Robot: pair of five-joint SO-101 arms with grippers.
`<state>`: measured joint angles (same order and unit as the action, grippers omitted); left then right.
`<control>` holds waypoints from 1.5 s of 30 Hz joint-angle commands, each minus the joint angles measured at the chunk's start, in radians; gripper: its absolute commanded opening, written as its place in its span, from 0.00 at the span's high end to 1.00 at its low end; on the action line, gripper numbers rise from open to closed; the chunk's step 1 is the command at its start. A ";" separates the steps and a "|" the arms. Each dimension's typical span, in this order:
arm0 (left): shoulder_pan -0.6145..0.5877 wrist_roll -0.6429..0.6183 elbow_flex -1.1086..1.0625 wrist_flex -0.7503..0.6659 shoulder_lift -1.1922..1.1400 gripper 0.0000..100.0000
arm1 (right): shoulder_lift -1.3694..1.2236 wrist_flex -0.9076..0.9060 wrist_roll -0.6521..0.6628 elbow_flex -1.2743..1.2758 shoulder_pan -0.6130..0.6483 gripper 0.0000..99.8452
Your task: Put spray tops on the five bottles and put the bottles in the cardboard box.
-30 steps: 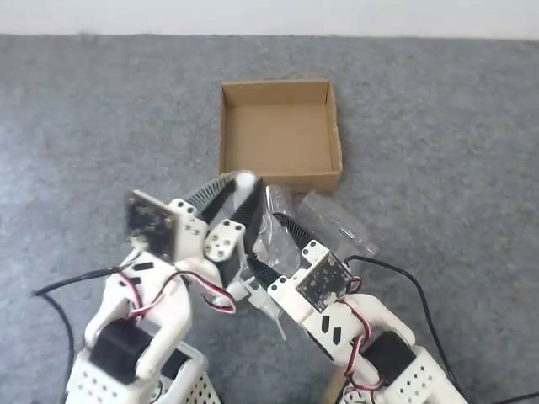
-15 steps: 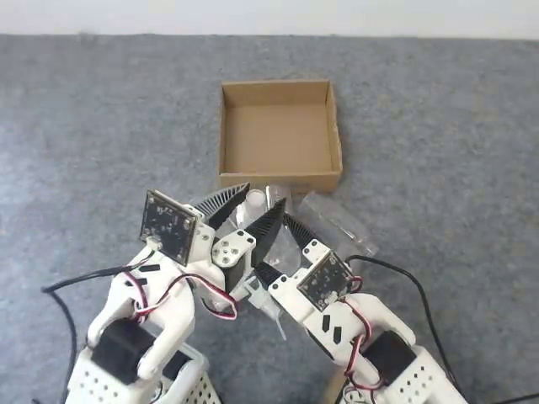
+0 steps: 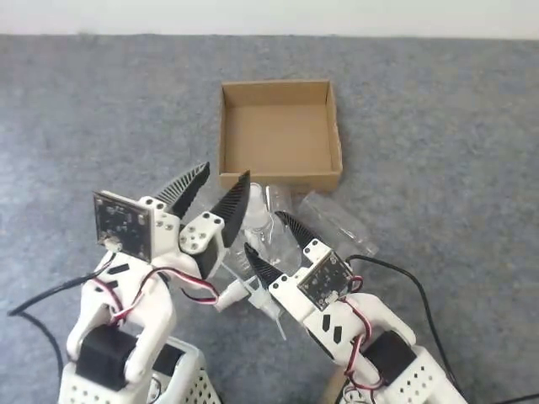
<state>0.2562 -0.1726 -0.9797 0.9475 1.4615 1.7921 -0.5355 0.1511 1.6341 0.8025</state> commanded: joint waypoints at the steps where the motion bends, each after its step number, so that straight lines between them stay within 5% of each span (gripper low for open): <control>1: -0.014 -0.015 0.050 0.018 0.003 0.82 | 0.022 0.021 0.006 -0.005 -0.012 0.92; 31: -0.031 0.055 -0.028 0.126 0.006 0.83 | 0.022 0.019 0.006 -0.005 -0.013 0.92; 45: -0.167 0.054 -0.219 0.100 0.365 0.83 | 0.022 0.068 0.005 -0.005 -0.007 0.92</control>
<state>0.0936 -0.1220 -1.1745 1.0656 1.8021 1.7921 -0.5171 0.1511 1.6479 0.8025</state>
